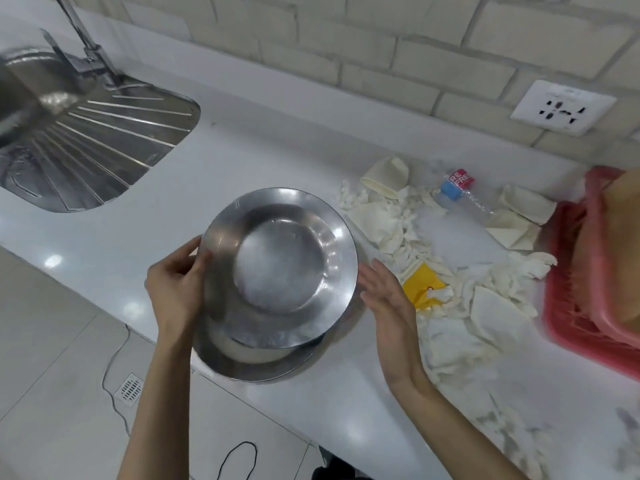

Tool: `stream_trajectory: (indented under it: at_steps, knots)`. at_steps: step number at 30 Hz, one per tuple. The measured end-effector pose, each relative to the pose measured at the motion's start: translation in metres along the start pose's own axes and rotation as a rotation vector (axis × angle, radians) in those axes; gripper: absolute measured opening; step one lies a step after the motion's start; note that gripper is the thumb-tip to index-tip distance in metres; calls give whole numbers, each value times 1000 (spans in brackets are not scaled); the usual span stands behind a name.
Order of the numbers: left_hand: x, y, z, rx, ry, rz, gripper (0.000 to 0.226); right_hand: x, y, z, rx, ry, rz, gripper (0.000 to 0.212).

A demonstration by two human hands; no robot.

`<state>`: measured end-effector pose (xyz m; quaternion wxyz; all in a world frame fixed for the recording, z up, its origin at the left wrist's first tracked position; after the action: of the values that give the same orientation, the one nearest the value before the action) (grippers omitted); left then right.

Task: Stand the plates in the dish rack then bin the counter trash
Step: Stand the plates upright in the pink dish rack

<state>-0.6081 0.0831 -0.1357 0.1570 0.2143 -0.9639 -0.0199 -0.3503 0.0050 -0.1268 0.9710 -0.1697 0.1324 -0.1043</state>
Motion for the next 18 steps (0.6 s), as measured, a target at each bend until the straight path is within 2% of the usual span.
stream_trajectory:
  at_steps: [3,7,12,18]
  knots:
    - [-19,-3,-16,-27,-65,113,25,24,-5,21,91,1,-59,44]
    - [-62,-28,-35,20,-174,256,25,67,-19,44,193,-60,-165,61]
    - [-111,-96,-58,66,-336,479,42,135,-43,66,294,-130,-302,73]
    - [-153,-170,-85,44,-362,686,52,209,-82,95,440,-285,-387,71]
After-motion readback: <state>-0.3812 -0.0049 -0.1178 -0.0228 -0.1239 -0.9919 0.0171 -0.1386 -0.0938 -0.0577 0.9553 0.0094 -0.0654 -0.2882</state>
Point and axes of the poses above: each hand's wrist, its own y-axis towards the middle knuckle, its own x-axis out of the back of the hand, z = x × y, the point moved 1 cm from there along y, towards the middle knuckle, and after that the axes turned 10 degrees about -x, right-handed, at the moved point
